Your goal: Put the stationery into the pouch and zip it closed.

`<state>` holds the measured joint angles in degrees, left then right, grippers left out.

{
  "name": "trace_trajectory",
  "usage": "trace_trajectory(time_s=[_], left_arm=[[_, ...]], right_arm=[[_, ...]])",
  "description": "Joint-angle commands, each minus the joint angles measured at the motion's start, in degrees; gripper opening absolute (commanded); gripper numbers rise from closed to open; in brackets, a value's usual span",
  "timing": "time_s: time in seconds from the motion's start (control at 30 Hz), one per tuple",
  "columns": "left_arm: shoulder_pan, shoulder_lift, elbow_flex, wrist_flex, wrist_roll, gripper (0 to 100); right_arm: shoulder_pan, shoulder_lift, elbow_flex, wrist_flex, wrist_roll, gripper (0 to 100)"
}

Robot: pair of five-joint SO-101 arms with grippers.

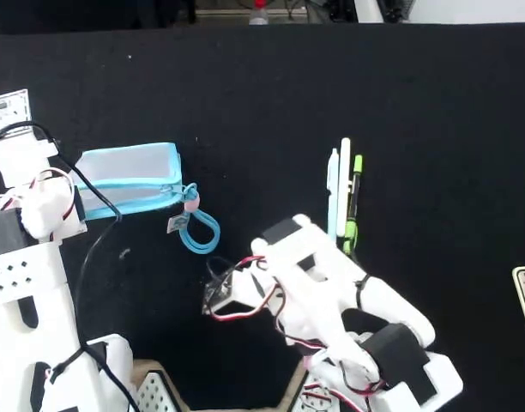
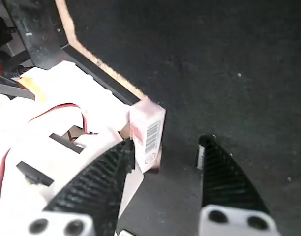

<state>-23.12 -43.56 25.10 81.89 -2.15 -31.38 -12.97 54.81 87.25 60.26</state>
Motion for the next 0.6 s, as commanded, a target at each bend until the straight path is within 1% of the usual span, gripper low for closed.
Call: trace_trajectory(time_s=[0.0, 0.1, 0.17, 0.27, 0.4, 0.47, 0.53, 0.57], left_arm=[[-0.66, -0.70, -3.74, -1.23, 0.53, 3], [-0.75, -0.70, -3.30, -2.29, 0.53, 3], [-0.75, -0.70, -3.21, -2.46, 0.53, 3], [-0.75, -0.70, -3.21, -2.55, 0.53, 3], [-0.75, -0.70, -3.21, -2.46, 0.53, 3], [-0.75, -0.70, -3.21, -2.37, 0.53, 3], [-0.75, -0.70, -3.21, -2.37, 0.53, 3], [-0.75, -0.70, -3.21, -2.37, 0.53, 3]], right_arm=[[-3.69, 3.74, 2.07, -4.40, -0.53, 18.8], [-8.62, 10.42, 2.24, -5.45, -0.88, 17.2], [-8.62, 14.11, -0.04, -4.22, -3.16, 15.8], [-5.54, 18.86, -1.45, -6.42, -6.24, 15.2], [1.41, 20.88, -1.63, -8.44, -6.15, 14.6], [4.66, 19.82, -1.54, -8.44, -5.19, 9.5], [7.47, 17.80, -0.92, -8.00, -2.02, 3.1], [8.44, 16.40, -0.31, -8.00, -0.79, 1.8]])
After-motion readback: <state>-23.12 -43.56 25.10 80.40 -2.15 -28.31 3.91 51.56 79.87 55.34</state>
